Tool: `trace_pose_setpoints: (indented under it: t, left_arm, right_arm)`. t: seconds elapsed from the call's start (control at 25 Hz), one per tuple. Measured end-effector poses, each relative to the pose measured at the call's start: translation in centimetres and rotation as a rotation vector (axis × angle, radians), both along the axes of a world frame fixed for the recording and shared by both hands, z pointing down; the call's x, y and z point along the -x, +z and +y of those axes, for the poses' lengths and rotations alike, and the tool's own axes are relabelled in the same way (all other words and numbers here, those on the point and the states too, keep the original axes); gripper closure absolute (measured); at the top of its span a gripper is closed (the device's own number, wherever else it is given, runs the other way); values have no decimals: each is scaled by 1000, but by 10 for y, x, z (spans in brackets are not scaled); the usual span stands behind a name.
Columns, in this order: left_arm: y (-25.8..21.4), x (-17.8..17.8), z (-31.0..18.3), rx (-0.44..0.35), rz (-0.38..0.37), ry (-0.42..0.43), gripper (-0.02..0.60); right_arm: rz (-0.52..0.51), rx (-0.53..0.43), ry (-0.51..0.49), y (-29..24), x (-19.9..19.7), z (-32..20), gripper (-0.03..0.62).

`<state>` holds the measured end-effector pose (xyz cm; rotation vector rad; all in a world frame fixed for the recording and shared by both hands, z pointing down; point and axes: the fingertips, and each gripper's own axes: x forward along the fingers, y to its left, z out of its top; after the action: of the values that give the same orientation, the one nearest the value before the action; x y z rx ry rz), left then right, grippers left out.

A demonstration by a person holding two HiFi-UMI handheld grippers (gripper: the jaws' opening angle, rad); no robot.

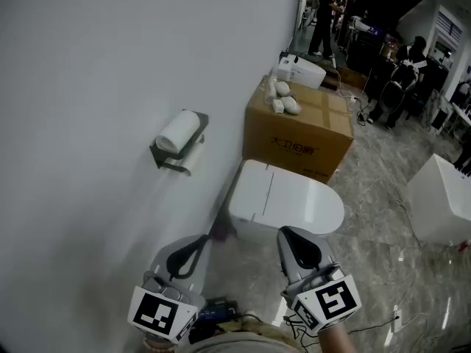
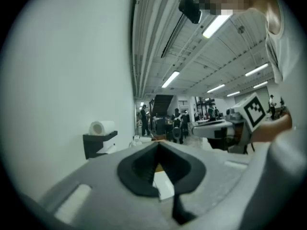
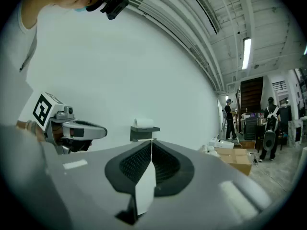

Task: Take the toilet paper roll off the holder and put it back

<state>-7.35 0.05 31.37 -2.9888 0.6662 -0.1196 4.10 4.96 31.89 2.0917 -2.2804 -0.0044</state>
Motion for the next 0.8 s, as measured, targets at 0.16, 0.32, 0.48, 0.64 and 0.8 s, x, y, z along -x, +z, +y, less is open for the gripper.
trace_pose_setpoints:
  t: [0.16, 0.32, 0.48, 0.64, 0.8]
  left_arm:
    - [0, -2, 1, 0, -4, 4, 588]
    - [4, -2, -1, 2, -7, 5, 588]
    - [6, -2, -3, 8, -7, 7, 588]
    - [5, -1, -4, 12, 7, 4, 588]
    - [2, 0, -7, 27, 32, -4, 520]
  right_arm:
    - [-3, 2, 3, 0, -2, 1, 586]
    - [2, 3, -4, 3, -1, -2, 586]
    - [-1, 6, -8, 5, 1, -6, 586]
    - [-58, -13, -11, 3, 0, -6, 586]
    - [-75, -17, -13, 2, 1, -7, 582]
